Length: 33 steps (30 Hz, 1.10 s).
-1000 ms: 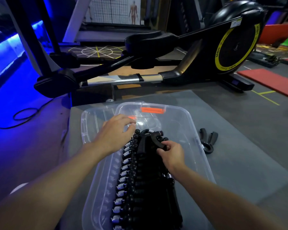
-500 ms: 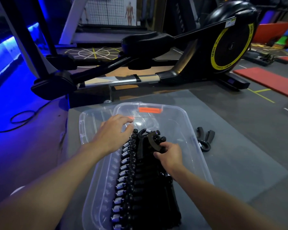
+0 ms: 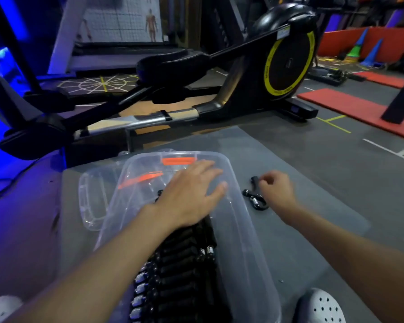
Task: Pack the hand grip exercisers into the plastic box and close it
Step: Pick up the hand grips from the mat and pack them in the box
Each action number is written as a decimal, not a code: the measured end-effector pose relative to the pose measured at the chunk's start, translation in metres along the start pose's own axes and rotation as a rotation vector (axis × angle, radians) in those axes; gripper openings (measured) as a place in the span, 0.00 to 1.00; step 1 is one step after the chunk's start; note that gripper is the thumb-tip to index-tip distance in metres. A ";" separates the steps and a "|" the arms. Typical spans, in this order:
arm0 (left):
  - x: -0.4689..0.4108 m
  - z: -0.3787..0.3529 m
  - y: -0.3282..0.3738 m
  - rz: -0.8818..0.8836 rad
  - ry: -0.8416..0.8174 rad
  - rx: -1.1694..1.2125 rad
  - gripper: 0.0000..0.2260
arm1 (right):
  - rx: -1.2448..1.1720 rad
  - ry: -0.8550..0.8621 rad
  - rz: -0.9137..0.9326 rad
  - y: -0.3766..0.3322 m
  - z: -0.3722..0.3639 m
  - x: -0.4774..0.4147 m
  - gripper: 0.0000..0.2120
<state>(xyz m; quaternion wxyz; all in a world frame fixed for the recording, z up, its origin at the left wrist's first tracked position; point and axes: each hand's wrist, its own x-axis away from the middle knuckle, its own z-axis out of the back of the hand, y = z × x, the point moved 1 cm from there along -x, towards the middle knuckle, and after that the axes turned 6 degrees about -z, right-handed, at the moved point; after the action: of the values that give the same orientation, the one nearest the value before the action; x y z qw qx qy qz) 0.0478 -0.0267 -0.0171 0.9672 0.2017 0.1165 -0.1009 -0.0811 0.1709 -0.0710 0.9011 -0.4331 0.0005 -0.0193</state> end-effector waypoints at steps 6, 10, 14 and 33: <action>-0.014 -0.048 0.024 -0.114 -0.241 -0.111 0.33 | 0.225 -0.225 -0.123 0.095 -0.004 -0.040 0.10; -0.021 -0.057 0.016 -0.139 -0.248 -0.207 0.38 | 0.269 -0.309 -0.067 0.112 -0.022 -0.064 0.22; -0.020 -0.058 0.016 -0.136 -0.264 -0.203 0.39 | 0.373 -0.338 -0.009 0.125 -0.040 -0.085 0.29; -0.019 -0.057 0.017 -0.138 -0.250 -0.171 0.39 | 0.714 -0.416 0.198 0.132 -0.041 -0.064 0.44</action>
<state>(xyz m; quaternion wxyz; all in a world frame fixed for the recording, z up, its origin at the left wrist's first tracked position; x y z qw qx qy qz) 0.0237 0.0145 -0.0565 0.9786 0.0961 0.0170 -0.1811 -0.1408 0.2233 -0.2004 0.9730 -0.0862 -0.1463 0.1563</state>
